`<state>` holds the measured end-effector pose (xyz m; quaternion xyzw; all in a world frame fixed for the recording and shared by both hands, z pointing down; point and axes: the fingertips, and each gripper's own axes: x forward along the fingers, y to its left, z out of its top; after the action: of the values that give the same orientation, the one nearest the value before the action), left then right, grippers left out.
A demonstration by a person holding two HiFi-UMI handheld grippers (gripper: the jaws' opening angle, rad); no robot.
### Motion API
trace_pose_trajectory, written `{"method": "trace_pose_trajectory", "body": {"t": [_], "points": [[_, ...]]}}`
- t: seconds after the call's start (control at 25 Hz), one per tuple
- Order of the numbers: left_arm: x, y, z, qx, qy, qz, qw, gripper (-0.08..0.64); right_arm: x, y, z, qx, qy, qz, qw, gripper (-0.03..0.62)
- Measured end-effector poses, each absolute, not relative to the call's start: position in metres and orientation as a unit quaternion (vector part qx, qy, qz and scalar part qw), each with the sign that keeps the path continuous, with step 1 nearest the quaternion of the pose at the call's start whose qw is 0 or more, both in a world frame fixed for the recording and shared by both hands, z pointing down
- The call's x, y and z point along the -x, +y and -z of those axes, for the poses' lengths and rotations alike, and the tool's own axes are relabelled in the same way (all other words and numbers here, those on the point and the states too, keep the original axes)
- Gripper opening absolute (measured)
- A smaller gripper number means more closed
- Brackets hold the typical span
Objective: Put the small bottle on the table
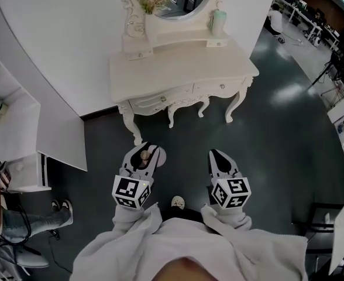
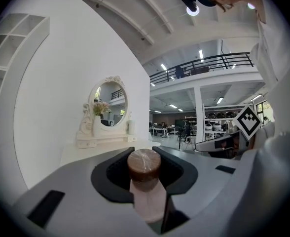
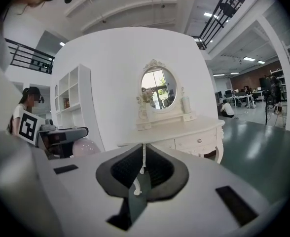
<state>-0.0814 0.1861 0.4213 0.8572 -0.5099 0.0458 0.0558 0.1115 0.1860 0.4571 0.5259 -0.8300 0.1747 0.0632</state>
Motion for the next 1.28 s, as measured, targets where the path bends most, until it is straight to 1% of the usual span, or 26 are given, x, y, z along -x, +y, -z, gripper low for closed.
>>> {"method": "trace_pose_trajectory", "body": {"t": [0.72, 0.92, 1.28], "points": [[0.072, 0.152, -0.432, -0.849, -0.521, -0.055, 0.061, 0.123, -0.119, 0.154, -0.474, -0.506, -0.839, -0.189, 0.074, 0.04], [0.063, 0.108, -0.432, -0.856, -0.511, -0.053, 0.063, 0.123, -0.128, 0.117, -0.475, -0.514, -0.833, -0.191, 0.076, 0.04], [0.048, -0.011, -0.413, -0.87, -0.489, -0.045, 0.044, 0.123, -0.136, 0.009, -0.456, -0.529, -0.827, -0.177, 0.068, 0.04]]}}
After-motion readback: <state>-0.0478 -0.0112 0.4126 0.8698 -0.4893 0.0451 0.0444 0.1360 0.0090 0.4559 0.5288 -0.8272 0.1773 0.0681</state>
